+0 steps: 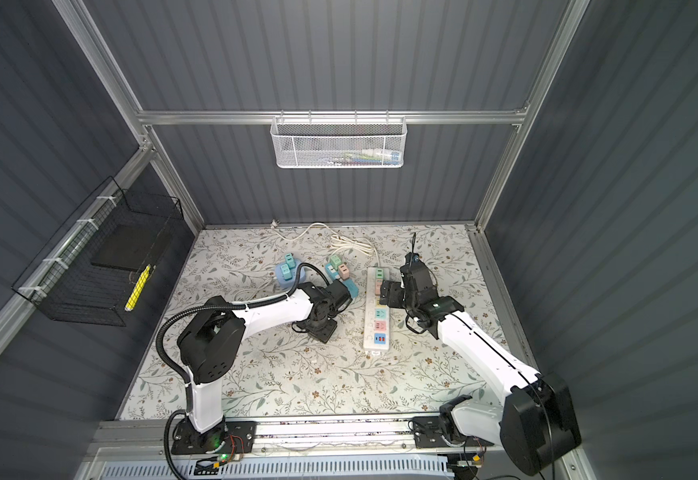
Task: Insert the plug
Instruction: 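Lift the teal adapter with the left gripper and carry it toward the right gripper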
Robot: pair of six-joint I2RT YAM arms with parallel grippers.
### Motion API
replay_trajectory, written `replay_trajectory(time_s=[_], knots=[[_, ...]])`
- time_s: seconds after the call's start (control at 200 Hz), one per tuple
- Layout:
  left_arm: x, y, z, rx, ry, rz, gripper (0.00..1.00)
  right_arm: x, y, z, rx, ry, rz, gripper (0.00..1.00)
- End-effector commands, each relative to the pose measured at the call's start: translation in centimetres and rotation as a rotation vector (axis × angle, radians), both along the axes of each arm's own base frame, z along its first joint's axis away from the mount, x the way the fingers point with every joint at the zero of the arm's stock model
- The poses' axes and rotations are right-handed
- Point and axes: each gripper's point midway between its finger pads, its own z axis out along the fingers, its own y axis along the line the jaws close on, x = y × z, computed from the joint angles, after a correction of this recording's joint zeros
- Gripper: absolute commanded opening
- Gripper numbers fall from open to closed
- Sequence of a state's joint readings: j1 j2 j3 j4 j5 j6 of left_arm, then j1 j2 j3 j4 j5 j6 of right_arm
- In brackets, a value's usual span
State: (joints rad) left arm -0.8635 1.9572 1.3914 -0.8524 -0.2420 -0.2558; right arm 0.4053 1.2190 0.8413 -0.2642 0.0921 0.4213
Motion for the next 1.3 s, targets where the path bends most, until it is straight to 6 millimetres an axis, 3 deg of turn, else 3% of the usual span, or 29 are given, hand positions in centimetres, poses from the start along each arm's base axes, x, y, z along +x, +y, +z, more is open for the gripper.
replay_trajectory(time_s=[0.0,0.175,0.28,0.535,0.6,1.046,1.291], knots=[[0.7,-0.9,1.9,-0.029,-0.013,-0.02,0.71,-0.2,-0.8,0.2,-0.023,-0.008,-0.019,0.91],[0.9,-1.1,3.5,-0.056,-0.04,-0.021,0.76,-0.1,-0.8,0.4,-0.03,-0.008,-0.02,0.92],[0.8,-0.7,3.4,-0.037,-0.038,-0.044,0.74,-0.2,-0.8,0.4,-0.021,-0.006,-0.021,0.92],[0.4,-0.6,2.5,-0.065,0.004,-0.076,0.69,-0.3,-0.6,0.3,-0.01,0.003,-0.018,0.92],[-0.4,0.1,1.1,-0.062,0.046,-0.067,0.69,-0.3,-0.6,0.2,-0.007,0.007,-0.018,0.92],[-0.1,1.4,-1.5,-0.075,0.076,-0.005,0.6,-0.3,-0.4,-0.1,-0.006,0.024,-0.014,0.91],[-0.1,1.4,-1.7,-0.097,0.051,-0.012,0.52,-0.2,-0.4,-0.3,-0.008,0.029,-0.013,0.91]])
